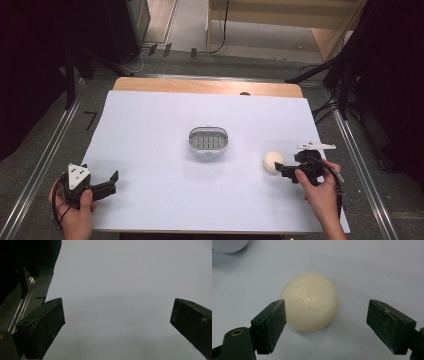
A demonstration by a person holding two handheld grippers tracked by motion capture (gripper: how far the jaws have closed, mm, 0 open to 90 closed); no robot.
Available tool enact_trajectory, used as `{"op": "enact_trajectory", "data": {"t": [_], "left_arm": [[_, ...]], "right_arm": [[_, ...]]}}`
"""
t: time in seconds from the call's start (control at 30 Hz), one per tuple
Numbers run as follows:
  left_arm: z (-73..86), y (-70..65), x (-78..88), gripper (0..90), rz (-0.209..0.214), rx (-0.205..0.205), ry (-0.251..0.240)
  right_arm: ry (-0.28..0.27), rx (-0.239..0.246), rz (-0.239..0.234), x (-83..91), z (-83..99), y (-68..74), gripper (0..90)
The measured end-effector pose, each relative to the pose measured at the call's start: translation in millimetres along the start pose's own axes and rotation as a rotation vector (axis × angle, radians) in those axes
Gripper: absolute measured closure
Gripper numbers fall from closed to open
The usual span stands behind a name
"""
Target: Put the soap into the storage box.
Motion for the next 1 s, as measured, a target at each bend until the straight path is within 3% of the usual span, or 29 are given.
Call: {"op": "enact_trajectory", "data": {"t": [0.5,1.0], "left_arm": [[0.1,-0.1,-0.1,0.0,-0.003,-0.002,0.002],[0.0,0.1,0.0,0.0,0.001,0.002,0.000]], "right_arm": [[0.026,-0.022,-0.031,-18.2,-4.0,8.7,14.0],[0.064,-0.037,0.022,-37.7,-5.7,14.3,16.8]]}}
Point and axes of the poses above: each handheld gripper's, and its own axes: x roughly backward along the jaws, z roughly out of its underside, y roughly to its left, the point moved 9 cm from there along -x, roughly forward along the jaws, and after that the axes turned 12 degrees about -z, right-handed, at the moved point
